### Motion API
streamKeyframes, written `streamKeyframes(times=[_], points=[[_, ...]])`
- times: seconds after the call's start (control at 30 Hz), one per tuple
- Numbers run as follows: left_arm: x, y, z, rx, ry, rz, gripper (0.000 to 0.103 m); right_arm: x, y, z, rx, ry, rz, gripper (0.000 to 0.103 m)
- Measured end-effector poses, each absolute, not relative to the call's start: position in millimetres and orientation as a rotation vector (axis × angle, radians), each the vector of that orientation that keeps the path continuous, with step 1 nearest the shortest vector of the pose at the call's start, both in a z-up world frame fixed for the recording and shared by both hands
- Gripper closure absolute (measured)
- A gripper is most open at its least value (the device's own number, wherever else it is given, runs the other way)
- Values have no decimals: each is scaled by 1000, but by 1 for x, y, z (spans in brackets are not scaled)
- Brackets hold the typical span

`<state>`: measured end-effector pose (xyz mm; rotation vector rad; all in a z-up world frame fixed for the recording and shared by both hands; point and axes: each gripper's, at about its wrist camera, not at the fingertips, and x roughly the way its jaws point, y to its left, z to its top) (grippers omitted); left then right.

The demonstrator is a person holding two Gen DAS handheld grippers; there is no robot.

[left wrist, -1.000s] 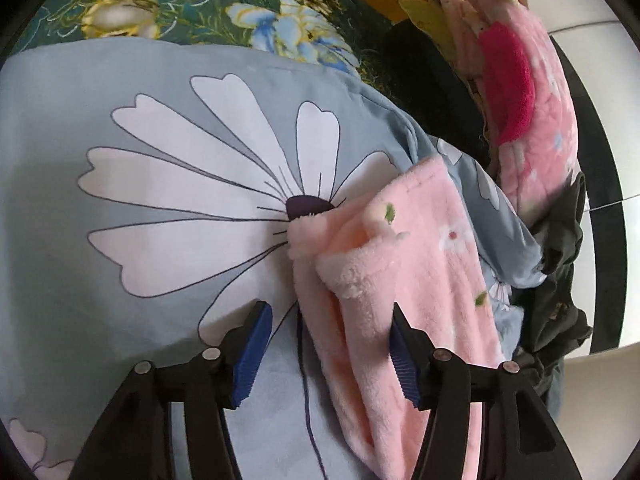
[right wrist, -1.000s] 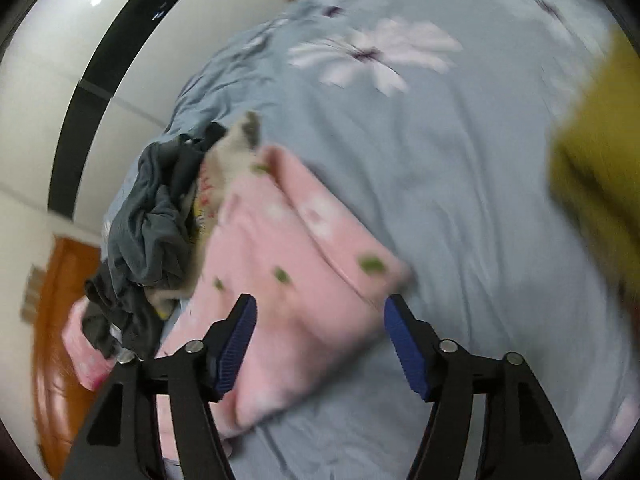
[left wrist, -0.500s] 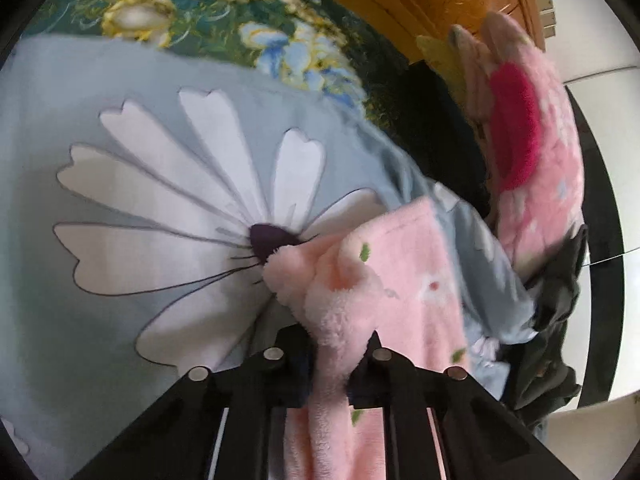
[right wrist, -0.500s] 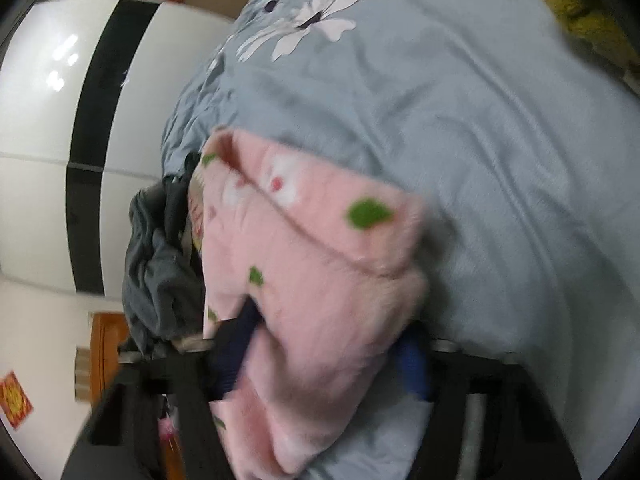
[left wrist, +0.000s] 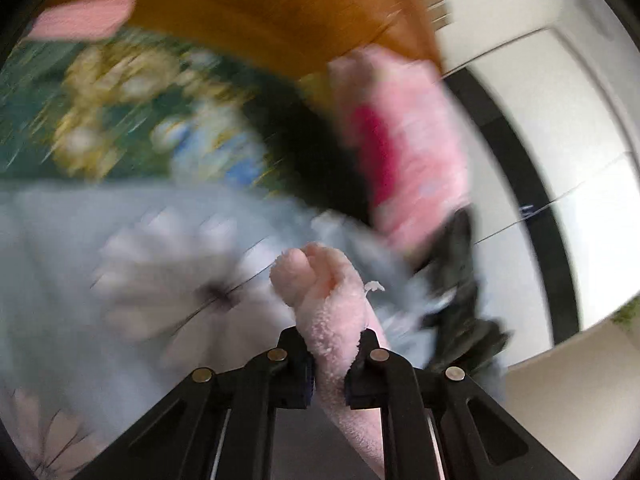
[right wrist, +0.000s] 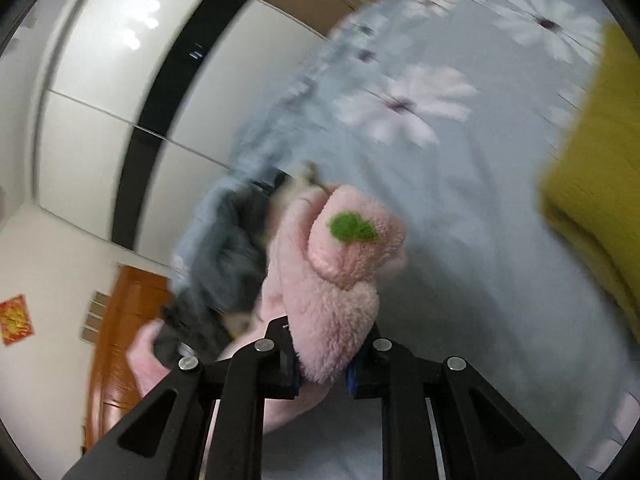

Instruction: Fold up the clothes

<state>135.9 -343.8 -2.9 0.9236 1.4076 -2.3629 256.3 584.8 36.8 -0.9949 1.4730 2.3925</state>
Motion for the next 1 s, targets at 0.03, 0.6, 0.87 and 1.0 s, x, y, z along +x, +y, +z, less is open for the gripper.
streamKeyframes(times=[0.03,0.6,0.87,1.0], points=[[143,-345,-21,963,1412,-2294,92,261,586,17,-1049,1486,2323,87],[139,-312,8,1073,1222,-2256,92,288,583,-23,-1186,1465,2085,57],[132,-168,138,1029,799,-2809,92,320,577,28,-1155,1255,2149,38],[129,-71,167,1096,623,-3021,92,325,568,35,-1149,1297,2211,38]])
